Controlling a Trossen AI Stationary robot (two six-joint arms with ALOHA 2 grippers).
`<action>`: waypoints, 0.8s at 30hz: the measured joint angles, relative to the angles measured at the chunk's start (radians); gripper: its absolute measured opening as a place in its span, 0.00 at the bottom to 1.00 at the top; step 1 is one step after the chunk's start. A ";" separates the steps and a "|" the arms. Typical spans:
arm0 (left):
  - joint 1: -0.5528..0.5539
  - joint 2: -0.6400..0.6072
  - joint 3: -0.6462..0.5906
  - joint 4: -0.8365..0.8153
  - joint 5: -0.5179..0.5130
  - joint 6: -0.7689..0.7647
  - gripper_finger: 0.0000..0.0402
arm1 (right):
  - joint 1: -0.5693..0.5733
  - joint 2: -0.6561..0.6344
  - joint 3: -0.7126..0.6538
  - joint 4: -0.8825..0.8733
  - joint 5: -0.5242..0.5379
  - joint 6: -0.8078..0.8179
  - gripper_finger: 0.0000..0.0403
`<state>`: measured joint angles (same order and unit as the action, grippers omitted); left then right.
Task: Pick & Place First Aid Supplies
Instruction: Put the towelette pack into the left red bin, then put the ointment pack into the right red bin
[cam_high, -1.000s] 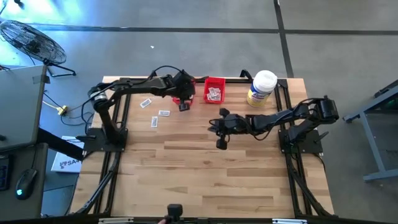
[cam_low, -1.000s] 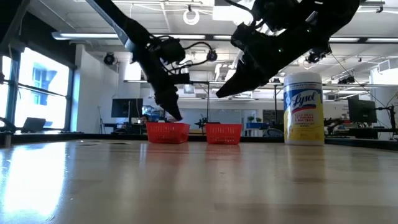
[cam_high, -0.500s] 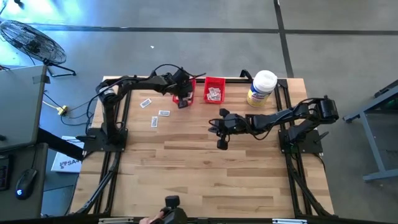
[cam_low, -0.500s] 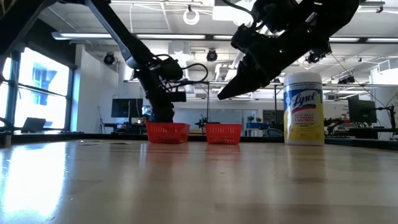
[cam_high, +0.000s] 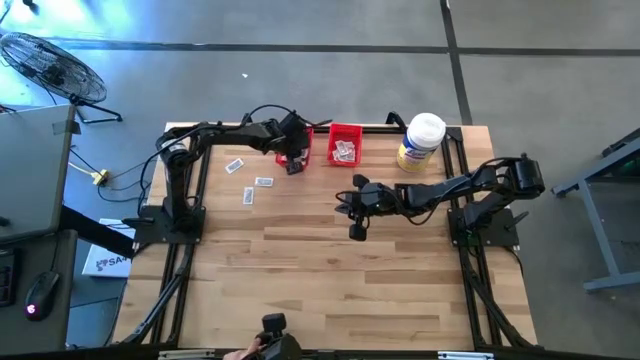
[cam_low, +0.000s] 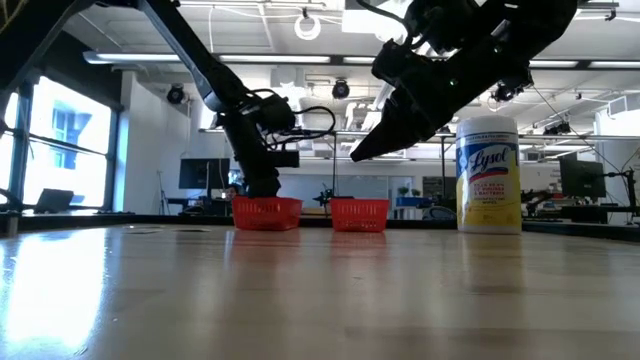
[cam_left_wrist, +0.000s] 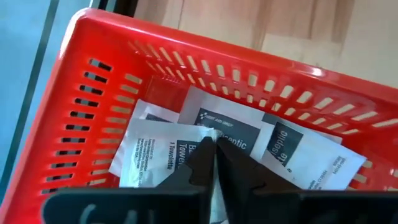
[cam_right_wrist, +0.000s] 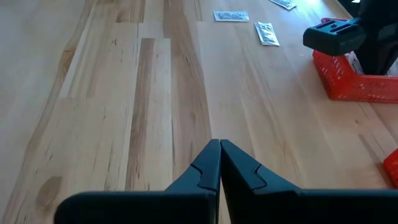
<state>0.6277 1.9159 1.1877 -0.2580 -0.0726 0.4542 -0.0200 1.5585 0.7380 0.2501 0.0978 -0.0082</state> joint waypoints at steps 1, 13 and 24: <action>0.000 -0.005 -0.001 -0.005 -0.001 -0.009 0.07 | 0.000 0.000 0.000 0.000 0.000 0.000 0.01; -0.001 -0.128 0.086 -0.105 0.088 -0.127 0.36 | 0.000 0.000 0.000 0.000 0.000 0.000 0.01; 0.000 -0.383 0.057 -0.394 0.014 -0.241 0.37 | 0.000 0.000 0.000 -0.013 0.000 0.000 0.01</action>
<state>0.6281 1.5325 1.2444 -0.6520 -0.0588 0.2131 -0.0200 1.5585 0.7380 0.2372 0.0978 -0.0082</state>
